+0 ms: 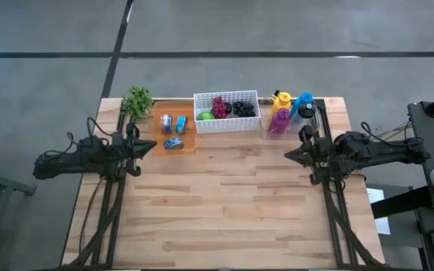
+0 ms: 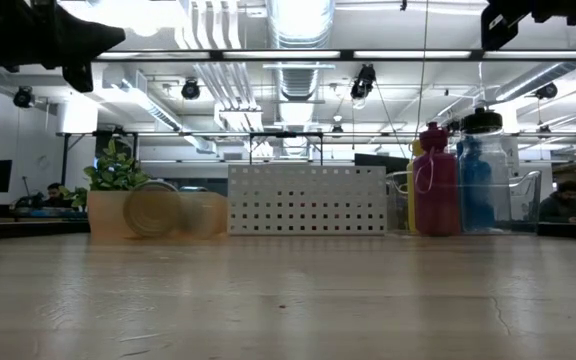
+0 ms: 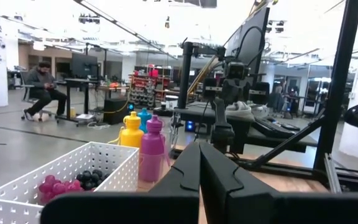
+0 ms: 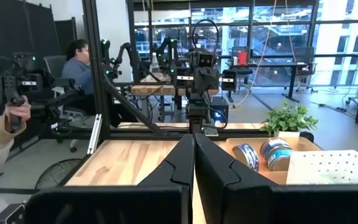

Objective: Pick & Place Food Item
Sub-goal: Return to Home Position

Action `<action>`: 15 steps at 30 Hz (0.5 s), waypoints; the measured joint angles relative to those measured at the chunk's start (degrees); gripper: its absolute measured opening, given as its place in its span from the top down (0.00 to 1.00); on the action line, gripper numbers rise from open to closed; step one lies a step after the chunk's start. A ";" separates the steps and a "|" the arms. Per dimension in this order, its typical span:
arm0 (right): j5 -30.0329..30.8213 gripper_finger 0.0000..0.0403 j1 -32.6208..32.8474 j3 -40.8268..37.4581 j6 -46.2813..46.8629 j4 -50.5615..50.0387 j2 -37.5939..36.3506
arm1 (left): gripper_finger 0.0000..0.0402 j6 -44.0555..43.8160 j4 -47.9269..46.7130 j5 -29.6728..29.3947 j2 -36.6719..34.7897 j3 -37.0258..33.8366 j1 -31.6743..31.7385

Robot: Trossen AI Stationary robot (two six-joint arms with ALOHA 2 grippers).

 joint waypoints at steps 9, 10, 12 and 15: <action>0.07 0.98 0.00 -4.90 1.12 0.48 -8.21 | 1.00 1.75 0.20 -0.03 0.02 -0.60 0.00; 0.08 0.98 0.00 -5.37 1.12 0.48 -9.35 | 1.00 2.14 0.08 -0.03 0.04 -0.69 0.00; 0.07 0.98 0.00 -6.26 1.12 0.64 -11.76 | 1.00 2.34 0.01 -0.02 0.05 -0.72 0.00; 0.06 0.98 0.00 -7.57 1.12 0.65 -15.34 | 1.00 2.39 0.03 -0.02 0.05 -0.73 0.00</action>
